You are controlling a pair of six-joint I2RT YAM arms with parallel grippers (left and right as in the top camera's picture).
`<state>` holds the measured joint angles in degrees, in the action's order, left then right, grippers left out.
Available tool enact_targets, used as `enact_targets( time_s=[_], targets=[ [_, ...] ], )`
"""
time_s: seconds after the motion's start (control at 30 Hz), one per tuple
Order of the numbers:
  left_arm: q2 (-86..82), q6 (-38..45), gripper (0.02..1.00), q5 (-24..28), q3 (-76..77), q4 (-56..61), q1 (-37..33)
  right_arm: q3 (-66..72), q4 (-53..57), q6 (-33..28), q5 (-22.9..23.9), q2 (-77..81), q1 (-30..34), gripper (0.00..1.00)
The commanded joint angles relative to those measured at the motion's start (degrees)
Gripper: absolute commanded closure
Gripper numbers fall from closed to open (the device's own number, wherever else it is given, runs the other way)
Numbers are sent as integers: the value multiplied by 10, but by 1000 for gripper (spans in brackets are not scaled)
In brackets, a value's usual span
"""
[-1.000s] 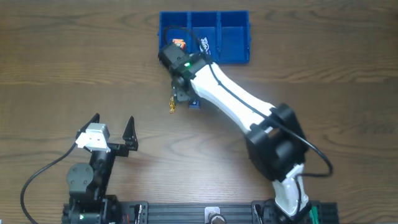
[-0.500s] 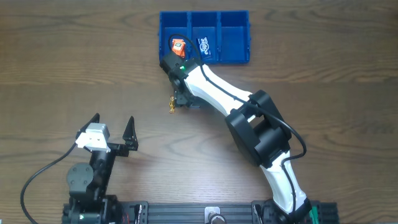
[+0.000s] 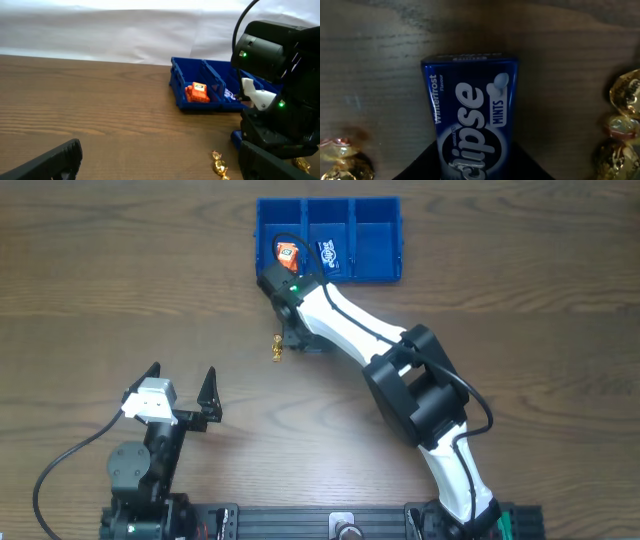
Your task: Sort Candies Into Trays
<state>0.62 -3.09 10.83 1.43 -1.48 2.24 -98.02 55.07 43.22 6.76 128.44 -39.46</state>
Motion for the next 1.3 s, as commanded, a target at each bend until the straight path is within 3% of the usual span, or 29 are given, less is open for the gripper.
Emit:
enact_targets(
  time_s=[0.03, 0.13, 0.27, 0.4, 0.67, 0.83, 1.17, 1.23, 1.3],
  targets=[
    [-2, 3, 20, 12, -12, -17, -3, 2, -3, 3, 0, 3, 7, 737],
    [-2, 3, 20, 12, -12, -17, -3, 2, 3, -2, 14, -49, 8, 774],
    [-2, 3, 20, 12, -12, -17, -3, -10, 7, -50, 113, -185, 8, 803],
    [-2, 3, 20, 12, -12, -17, -3, -57, -17, -122, 191, -203, 27, 807],
    [-2, 3, 20, 12, -12, -17, -3, -59, -228, -241, 154, -140, 93, 807],
    [-2, 3, 20, 12, -12, -17, -3, -59, -252, -237, 98, -82, 116, 809],
    [-2, 3, 20, 12, -12, -17, -3, -59, -252, -236, 95, -49, 115, 787],
    [-2, 3, 20, 12, -12, -17, -3, -59, -252, -235, 94, -49, 115, 750],
    [-2, 3, 23, 12, -12, -17, -3, -59, -250, -236, 82, -49, 115, 551]
  ],
)
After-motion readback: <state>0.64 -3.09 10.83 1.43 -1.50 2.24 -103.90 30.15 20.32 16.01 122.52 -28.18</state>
